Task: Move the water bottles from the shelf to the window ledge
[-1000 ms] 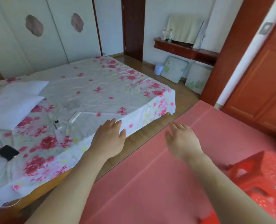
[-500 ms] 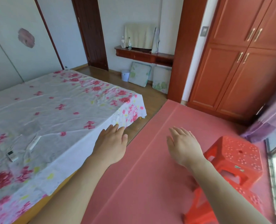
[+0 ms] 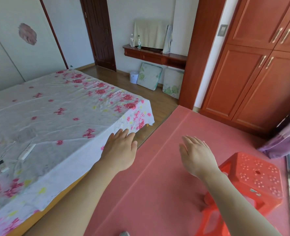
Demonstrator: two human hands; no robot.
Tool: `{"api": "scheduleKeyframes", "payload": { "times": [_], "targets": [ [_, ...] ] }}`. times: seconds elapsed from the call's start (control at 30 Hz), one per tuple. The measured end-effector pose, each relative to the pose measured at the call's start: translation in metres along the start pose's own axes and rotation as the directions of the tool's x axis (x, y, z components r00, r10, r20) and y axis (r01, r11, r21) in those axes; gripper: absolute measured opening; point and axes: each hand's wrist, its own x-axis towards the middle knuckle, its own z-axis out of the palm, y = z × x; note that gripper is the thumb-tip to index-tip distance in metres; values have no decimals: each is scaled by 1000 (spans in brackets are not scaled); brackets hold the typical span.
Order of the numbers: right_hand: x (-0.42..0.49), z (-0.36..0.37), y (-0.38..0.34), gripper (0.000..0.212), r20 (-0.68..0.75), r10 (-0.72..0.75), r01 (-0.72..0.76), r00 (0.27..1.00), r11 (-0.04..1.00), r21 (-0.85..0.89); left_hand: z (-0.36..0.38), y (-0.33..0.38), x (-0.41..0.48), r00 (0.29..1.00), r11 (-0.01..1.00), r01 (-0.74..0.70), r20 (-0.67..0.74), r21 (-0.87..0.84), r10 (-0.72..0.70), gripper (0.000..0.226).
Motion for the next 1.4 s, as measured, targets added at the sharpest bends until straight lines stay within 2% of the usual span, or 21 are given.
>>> {"api": "scheduleKeyframes", "payload": {
  "times": [0.3,0.43,0.67,0.83,1.17,1.4],
  "targets": [
    [124,15,0,39,-11,74,-74,997,997,-35,17,-38,143,999,997,-52,6,-51,53,50],
    [184,9,7,46,-19,125,-126,992,990,-65,18,-44,216,996,990,-92,12,-107,94,49],
    [255,-1,37,43,-56,220,-222,974,974,-41,13,-18,320,981,960,-166,59,-224,183,49],
    [318,3,84,41,-66,265,-265,962,964,10,24,13,397,973,960,-207,58,-188,221,45],
    [491,-16,212,44,-51,217,-218,975,976,2,40,94,575,983,971,-156,64,-180,170,50],
    [609,-28,233,37,-26,122,-122,992,992,13,40,86,669,996,985,-50,69,-164,62,50]
  ]
}}
